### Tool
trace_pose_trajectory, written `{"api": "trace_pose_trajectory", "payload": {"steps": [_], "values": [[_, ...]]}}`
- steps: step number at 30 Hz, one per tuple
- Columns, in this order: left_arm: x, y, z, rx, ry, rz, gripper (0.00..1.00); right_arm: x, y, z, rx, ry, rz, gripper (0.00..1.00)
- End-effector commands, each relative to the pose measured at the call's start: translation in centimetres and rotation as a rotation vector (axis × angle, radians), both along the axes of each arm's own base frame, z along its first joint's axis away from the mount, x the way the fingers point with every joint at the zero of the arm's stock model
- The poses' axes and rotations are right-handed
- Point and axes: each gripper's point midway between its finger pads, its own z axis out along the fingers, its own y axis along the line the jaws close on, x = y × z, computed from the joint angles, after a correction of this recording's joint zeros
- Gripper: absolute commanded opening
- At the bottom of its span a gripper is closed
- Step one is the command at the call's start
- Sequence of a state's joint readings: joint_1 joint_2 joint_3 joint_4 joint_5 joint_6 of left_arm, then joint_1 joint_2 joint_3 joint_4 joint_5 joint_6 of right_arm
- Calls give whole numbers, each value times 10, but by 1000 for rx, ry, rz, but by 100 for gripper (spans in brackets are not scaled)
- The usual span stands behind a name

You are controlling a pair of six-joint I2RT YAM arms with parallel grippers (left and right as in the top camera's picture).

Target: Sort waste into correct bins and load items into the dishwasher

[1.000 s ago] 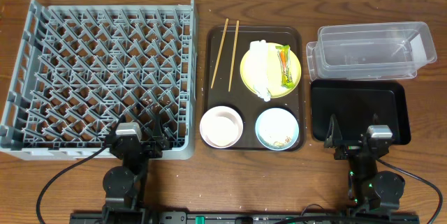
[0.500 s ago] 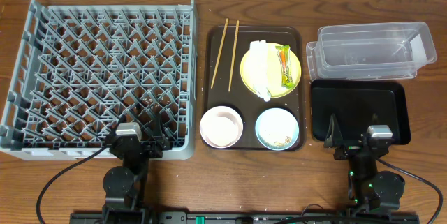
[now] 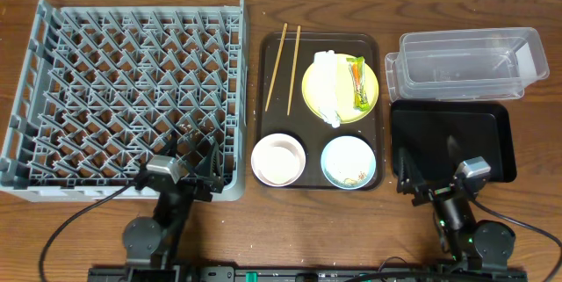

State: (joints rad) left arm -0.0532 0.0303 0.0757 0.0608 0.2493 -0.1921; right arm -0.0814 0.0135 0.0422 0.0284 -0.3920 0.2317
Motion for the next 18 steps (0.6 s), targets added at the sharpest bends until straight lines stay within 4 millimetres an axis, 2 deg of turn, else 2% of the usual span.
{"api": "trace_pose_trajectory", "payload": {"steps": [1,4,7,14,18], "values": [[-16,-9,67,-31,-92,-63,88,-14,17,46,7,-57,98,99],[-16,-9,90,-29,-20,-62,88,-14,17,66,15,0,99,99],[-6,-10,101,-27,97,-61,88,-6,16,78,30,126,98,99],[26,-19,103,-29,461,-101,89,28,16,85,38,560,116,99],[39,-29,99,-45,600,-154,88,45,30,91,-42,741,265,99]]}}
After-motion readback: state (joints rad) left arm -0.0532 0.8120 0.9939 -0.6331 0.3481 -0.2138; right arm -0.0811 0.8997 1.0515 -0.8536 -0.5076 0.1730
